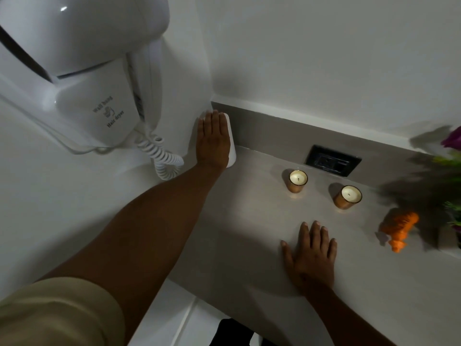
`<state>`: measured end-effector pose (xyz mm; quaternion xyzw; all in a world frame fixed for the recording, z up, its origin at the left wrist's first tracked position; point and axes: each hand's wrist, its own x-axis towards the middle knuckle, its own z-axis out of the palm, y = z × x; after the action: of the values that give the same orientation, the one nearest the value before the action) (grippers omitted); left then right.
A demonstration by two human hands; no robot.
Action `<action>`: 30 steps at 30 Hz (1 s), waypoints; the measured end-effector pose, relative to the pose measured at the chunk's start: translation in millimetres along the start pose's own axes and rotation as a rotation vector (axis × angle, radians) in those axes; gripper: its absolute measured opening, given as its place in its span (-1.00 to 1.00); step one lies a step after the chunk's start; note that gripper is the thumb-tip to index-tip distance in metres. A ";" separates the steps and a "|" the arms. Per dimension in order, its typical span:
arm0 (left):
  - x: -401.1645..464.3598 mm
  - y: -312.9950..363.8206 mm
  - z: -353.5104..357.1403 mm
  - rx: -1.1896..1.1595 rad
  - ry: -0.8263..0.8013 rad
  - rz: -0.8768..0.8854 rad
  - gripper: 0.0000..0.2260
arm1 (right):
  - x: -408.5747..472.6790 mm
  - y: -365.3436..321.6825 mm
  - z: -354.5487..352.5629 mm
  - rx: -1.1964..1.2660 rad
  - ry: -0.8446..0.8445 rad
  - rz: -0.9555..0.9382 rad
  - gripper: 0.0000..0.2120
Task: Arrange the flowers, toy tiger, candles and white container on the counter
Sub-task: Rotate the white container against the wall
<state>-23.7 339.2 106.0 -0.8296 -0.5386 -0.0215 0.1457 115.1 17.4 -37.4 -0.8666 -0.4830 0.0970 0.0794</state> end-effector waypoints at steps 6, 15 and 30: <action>-1.0 -0.9 -2.1 -0.015 -0.027 0.003 -0.30 | -0.2 -1.0 -0.8 -0.003 -0.001 -0.003 -0.18; -19.3 6.2 -7.8 -0.132 0.086 0.115 0.07 | 0.4 -1.8 -2.6 0.007 0.005 -0.010 -0.20; -193.0 139.8 66.2 -0.324 -0.346 0.726 -0.14 | -32.9 67.1 -4.9 -0.013 0.066 0.213 -0.27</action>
<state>13.3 132.7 -25.0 -0.9688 -0.2179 0.0864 -0.0806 154.5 -45.8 -45.2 -0.9162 -0.3859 0.0734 0.0789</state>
